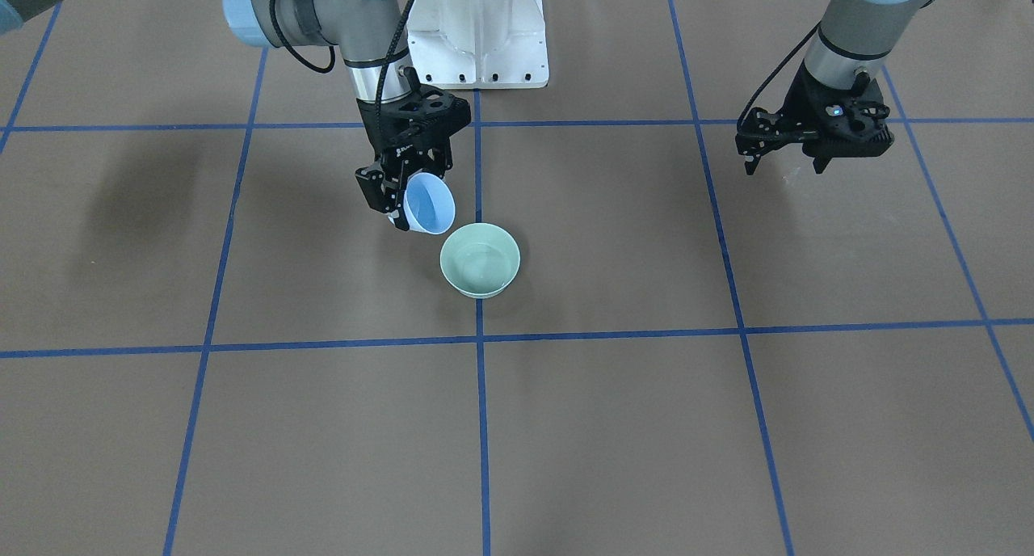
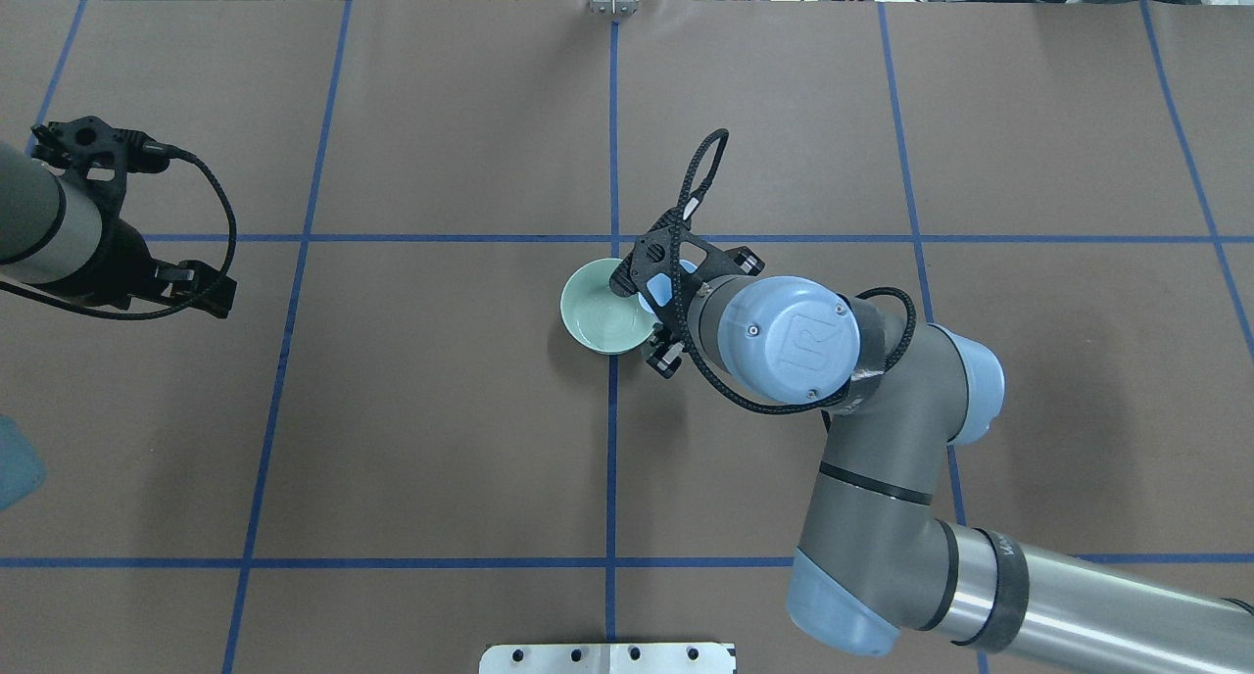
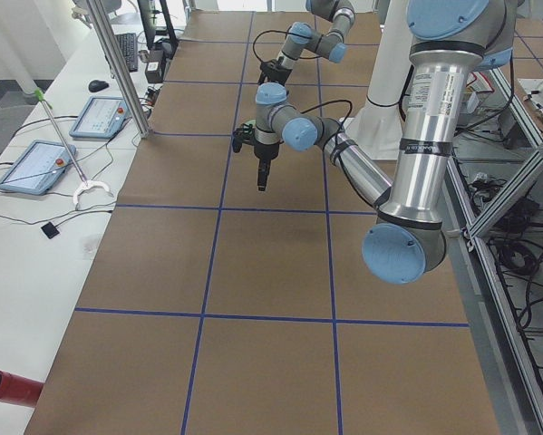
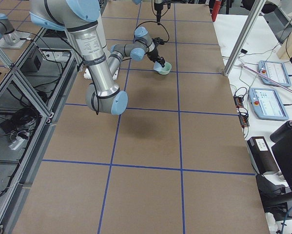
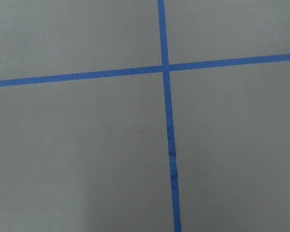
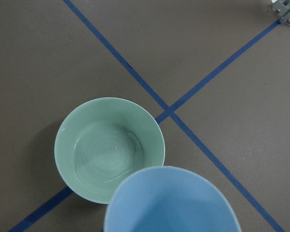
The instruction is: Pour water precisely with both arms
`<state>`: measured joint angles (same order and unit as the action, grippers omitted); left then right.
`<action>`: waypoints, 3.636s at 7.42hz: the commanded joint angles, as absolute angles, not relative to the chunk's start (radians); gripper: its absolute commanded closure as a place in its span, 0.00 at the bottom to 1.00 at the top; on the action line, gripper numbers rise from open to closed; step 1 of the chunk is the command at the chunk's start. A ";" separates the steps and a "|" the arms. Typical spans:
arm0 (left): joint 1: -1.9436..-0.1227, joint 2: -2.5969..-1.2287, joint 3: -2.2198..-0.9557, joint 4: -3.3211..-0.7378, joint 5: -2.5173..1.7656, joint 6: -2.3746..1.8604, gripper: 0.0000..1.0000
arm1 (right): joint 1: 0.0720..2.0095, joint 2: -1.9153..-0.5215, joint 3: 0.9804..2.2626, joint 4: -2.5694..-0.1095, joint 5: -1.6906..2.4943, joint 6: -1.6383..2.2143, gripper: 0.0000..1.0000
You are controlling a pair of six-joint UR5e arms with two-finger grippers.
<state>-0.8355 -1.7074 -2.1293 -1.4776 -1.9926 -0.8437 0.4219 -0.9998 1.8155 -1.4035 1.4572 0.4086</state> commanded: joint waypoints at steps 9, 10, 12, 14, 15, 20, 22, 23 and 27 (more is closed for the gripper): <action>-0.839 -1.706 -2.126 -1.477 -1.996 -0.844 0.00 | 0.439 -0.789 1.681 -1.762 1.523 0.299 1.00; -0.839 -1.706 -2.126 -1.477 -1.996 -0.844 0.00 | 0.437 -0.766 1.655 -1.781 1.522 0.285 1.00; -0.839 -1.706 -2.125 -1.477 -1.996 -0.845 0.00 | 0.436 -0.715 1.618 -1.877 1.497 0.250 1.00; -0.839 -1.706 -2.125 -1.477 -1.996 -0.845 0.00 | 0.434 -0.698 1.617 -1.949 1.480 0.247 1.00; -0.839 -1.706 -2.123 -1.477 -1.997 -0.845 0.00 | 0.433 -0.652 1.591 -2.018 1.451 0.245 1.00; -0.839 -1.704 -2.118 -1.477 -1.997 -0.845 0.00 | 0.410 -0.583 1.479 -2.064 1.343 0.244 1.00; -0.839 -1.704 -2.114 -1.477 -1.999 -0.847 0.00 | 0.390 -0.587 1.480 -2.092 1.277 0.244 1.00; -0.839 -1.704 -2.111 -1.477 -1.999 -0.847 0.00 | 0.374 -0.586 1.480 -2.114 1.253 0.245 1.00; -0.839 -1.706 -2.105 -1.479 -2.000 -0.848 0.00 | 0.308 -0.583 1.482 -2.201 1.099 0.258 1.00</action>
<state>-0.8391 -1.7056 -2.1058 -1.4785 -2.0001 -0.8481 0.3264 -0.5844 1.4809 -2.1698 1.1512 0.2553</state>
